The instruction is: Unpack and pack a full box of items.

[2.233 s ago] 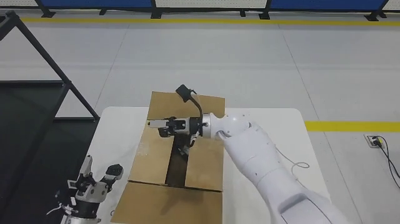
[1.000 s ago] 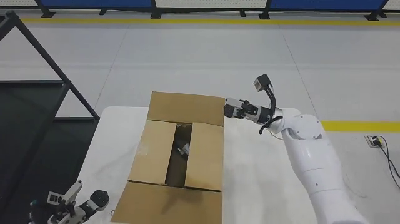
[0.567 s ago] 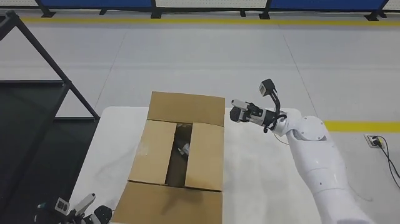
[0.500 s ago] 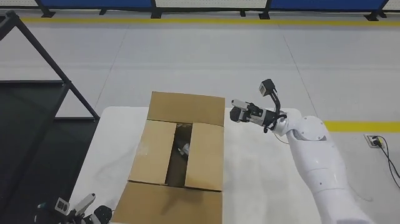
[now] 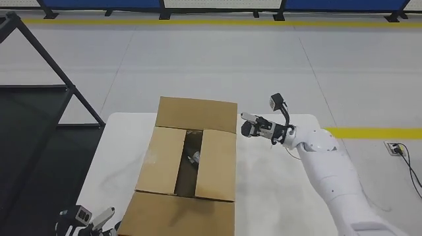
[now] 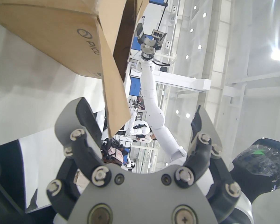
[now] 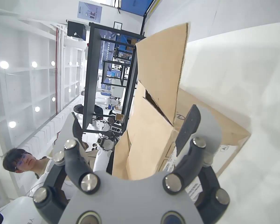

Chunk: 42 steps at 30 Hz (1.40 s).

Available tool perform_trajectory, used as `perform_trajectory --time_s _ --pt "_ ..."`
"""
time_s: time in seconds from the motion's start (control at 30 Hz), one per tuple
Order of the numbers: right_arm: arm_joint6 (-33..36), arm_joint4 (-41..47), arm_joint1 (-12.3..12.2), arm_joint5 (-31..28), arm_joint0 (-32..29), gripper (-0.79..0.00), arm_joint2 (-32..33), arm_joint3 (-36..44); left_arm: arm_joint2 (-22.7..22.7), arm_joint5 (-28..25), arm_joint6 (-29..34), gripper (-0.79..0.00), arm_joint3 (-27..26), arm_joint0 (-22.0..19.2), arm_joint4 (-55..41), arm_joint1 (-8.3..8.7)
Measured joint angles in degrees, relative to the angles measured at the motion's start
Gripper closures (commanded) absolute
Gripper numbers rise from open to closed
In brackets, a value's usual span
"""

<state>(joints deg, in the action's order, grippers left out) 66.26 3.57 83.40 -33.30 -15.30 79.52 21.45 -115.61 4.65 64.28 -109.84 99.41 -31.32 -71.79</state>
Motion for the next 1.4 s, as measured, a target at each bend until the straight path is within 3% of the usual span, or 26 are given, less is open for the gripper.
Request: perform_trajectory --time_s 0.27,0.57,0.73,1.0,1.23,1.4 --pt "0.39 1.99 1.78 -4.34 3.39 -0.785 -2.53 -4.50 2.84 0.90 -2.40 -0.785 -2.28 -1.03 -2.80 0.25" --pt "-10.18 -4.36 1.91 -6.24 5.81 -0.785 -5.34 -6.85 4.78 1.34 -3.43 -0.785 -3.38 -2.34 -5.01 0.73" --pt "-14.08 -6.00 1.25 -3.85 6.65 -0.785 -5.46 -7.82 5.61 1.58 -6.96 -0.785 -3.03 -3.94 -6.81 0.86" --pt "-13.95 -6.03 1.26 -3.83 6.64 -0.785 -5.47 -7.79 8.68 1.47 -15.30 -0.785 -3.67 -7.62 -4.73 1.03" --pt "-18.66 -6.43 0.58 0.15 3.70 -0.785 -5.09 -5.45 11.80 2.09 -16.48 -0.785 -3.00 -10.99 -2.61 1.42" --pt "-16.02 -3.58 -0.14 0.05 2.14 -0.785 -3.86 -4.99 12.20 2.27 -16.98 -0.785 -2.50 -12.03 -3.14 1.67"
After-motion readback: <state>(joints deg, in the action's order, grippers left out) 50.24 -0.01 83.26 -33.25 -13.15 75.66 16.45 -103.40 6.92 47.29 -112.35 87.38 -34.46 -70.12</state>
